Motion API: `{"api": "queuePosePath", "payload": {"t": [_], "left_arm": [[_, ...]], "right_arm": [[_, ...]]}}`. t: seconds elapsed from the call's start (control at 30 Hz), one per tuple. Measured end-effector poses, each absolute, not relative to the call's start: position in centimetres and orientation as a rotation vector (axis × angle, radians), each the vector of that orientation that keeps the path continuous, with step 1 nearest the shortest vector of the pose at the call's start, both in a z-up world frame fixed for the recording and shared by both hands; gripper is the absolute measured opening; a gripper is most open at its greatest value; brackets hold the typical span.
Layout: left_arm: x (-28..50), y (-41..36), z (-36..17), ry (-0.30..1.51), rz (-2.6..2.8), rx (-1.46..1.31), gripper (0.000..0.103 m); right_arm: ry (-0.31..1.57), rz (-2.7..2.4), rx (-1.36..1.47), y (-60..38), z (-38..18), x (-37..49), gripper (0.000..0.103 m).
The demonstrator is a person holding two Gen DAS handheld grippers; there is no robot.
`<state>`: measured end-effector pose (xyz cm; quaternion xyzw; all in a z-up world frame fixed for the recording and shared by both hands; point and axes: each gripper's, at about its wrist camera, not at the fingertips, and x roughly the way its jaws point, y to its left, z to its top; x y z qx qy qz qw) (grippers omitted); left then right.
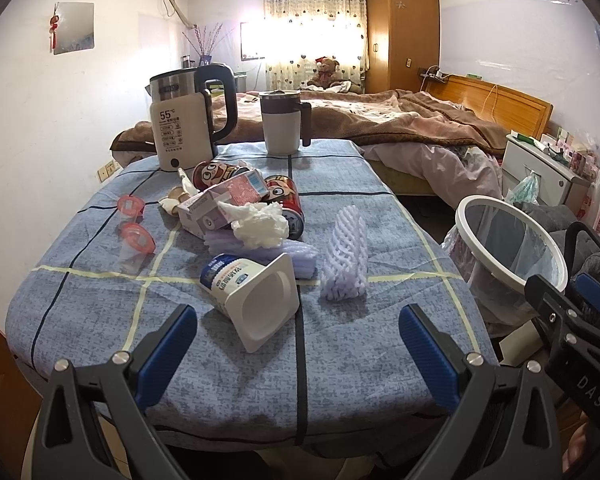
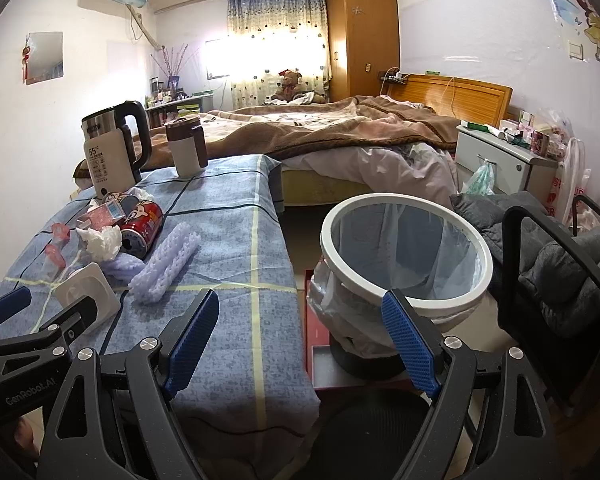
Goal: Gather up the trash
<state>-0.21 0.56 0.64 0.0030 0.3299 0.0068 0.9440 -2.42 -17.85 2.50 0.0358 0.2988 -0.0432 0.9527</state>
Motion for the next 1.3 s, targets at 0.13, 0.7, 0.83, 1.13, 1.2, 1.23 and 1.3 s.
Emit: {"api": "queuePosePath", "payload": {"t": [0.13, 0.7, 0.83, 1.13, 1.2, 1.23, 1.3], "left_arm": [[-0.22, 0.56, 0.65, 0.672, 0.014, 0.008, 0.102], [-0.21, 0.52, 0.68, 0.669, 0.016, 0.009, 0.102], [-0.28, 0.66, 0.67, 0.669, 0.017, 0.007, 0.102], [-0.28, 0.69, 0.68, 0.668, 0.017, 0.007, 0.102], [-0.28, 0.68, 0.70, 0.666, 0.020, 0.009, 0.102], [-0.32, 0.79, 0.73, 0.666, 0.021, 0.008, 0.102], [-0.32, 0.76, 0.73, 0.667, 0.021, 0.008, 0.102]], "right_arm": [[0.607, -0.088, 0.071, -17.81, 2.49, -2.48, 0.084], [0.609, -0.087, 0.071, -17.81, 2.47, -2.49, 0.084], [0.608, -0.086, 0.072, -17.80, 2.49, -2.49, 0.084], [0.608, -0.087, 0.072, -17.75, 2.48, -2.51, 0.084], [0.607, -0.088, 0.073, -17.79, 2.50, -2.53, 0.084], [0.607, -0.087, 0.072, -17.78, 2.49, -2.51, 0.084], [0.608, -0.088, 0.072, -17.77, 2.49, -2.50, 0.084]]}}
